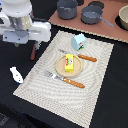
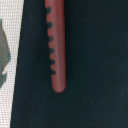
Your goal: Interact with the objects in diverse but meaningful ways.
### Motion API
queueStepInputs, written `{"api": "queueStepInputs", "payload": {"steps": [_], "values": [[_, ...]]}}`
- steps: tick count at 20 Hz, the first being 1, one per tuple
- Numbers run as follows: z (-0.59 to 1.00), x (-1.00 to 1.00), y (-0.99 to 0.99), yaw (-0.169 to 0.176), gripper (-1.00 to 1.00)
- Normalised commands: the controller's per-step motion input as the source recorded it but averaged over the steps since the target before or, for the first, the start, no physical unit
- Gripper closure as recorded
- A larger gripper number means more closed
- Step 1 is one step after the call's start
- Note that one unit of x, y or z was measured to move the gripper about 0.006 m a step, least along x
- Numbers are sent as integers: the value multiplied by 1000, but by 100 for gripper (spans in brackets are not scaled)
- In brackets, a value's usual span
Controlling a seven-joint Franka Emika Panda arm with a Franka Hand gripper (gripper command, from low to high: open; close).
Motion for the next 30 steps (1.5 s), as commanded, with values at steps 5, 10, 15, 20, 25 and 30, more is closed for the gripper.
{"api": "queueStepInputs", "payload": {"steps": [5,10,15,20,25,30], "values": [[-343,-37,110,0,-100],[-437,-135,95,0,-100],[-428,-161,113,0,-100],[-394,-158,94,0,100],[-381,-140,80,0,100],[-355,-136,69,0,100]]}}
